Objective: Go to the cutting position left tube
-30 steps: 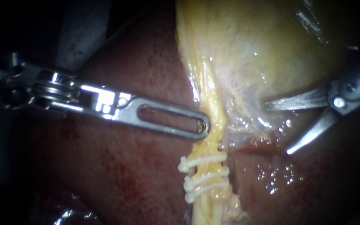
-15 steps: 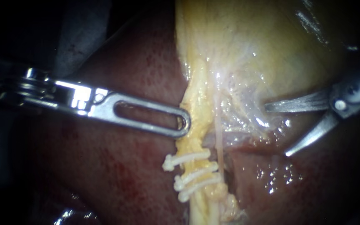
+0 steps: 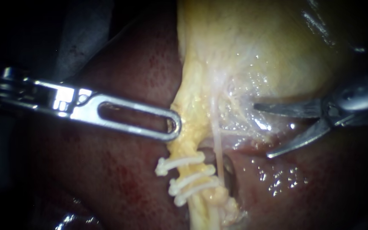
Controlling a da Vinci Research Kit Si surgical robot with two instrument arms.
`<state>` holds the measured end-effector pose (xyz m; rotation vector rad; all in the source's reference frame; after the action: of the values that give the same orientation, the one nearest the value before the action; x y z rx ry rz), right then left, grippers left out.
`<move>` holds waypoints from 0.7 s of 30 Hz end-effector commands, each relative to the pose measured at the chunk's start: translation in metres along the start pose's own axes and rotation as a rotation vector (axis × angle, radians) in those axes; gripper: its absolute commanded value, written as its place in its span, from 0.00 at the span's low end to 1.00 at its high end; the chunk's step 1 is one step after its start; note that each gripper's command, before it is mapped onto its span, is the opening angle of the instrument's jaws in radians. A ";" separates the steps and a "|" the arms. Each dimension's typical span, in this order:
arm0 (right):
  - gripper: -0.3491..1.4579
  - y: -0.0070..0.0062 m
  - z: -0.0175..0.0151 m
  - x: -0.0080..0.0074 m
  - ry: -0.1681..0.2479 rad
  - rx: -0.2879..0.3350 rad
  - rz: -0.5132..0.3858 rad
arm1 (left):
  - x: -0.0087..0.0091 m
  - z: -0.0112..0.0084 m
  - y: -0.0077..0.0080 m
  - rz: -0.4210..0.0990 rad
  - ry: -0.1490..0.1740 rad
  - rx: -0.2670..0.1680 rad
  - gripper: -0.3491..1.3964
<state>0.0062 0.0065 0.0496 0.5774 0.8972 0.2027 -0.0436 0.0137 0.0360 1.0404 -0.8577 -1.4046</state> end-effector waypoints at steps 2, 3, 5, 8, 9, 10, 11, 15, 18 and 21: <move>0.92 -0.0001 0.0006 -0.0002 -0.023 0.012 0.012 | 0.0000 -0.0001 -0.0002 -0.002 -0.002 0.000 0.00; 0.91 -0.0001 0.0008 -0.0003 -0.026 0.014 0.016 | 0.0000 -0.0002 -0.0004 -0.003 -0.002 0.001 0.00; 0.90 -0.0001 0.0013 -0.0004 -0.033 0.026 0.026 | 0.0001 -0.0003 -0.0006 -0.003 -0.002 0.001 0.00; 0.89 -0.0001 0.0021 -0.0003 -0.052 0.032 0.042 | 0.0001 -0.0004 -0.0009 -0.011 -0.002 0.001 0.00; 0.88 -0.0001 0.0024 -0.0003 -0.061 0.037 0.039 | 0.0001 -0.0005 -0.0010 -0.011 -0.001 0.001 0.00; 0.87 -0.0002 0.0026 -0.0003 -0.071 0.042 0.043 | 0.0001 -0.0006 -0.0010 -0.012 -0.001 0.002 0.00; 0.87 -0.0002 0.0030 -0.0003 -0.080 0.046 0.045 | 0.0001 -0.0006 -0.0011 -0.012 0.000 0.002 0.00; 0.83 -0.0003 0.0041 -0.0004 -0.102 0.067 0.073 | 0.0002 -0.0009 -0.0013 -0.013 0.001 0.003 0.00; 0.79 -0.0005 0.0051 -0.0008 -0.137 0.086 0.094 | 0.0002 -0.0011 -0.0013 -0.013 0.002 0.004 0.00; 0.78 -0.0004 0.0062 -0.0012 -0.154 0.097 0.102 | 0.0002 -0.0012 -0.0014 -0.013 0.000 0.003 0.00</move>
<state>0.0106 0.0032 0.0535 0.7257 0.7281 0.2063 -0.0430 0.0137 0.0343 1.0512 -0.8544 -1.4143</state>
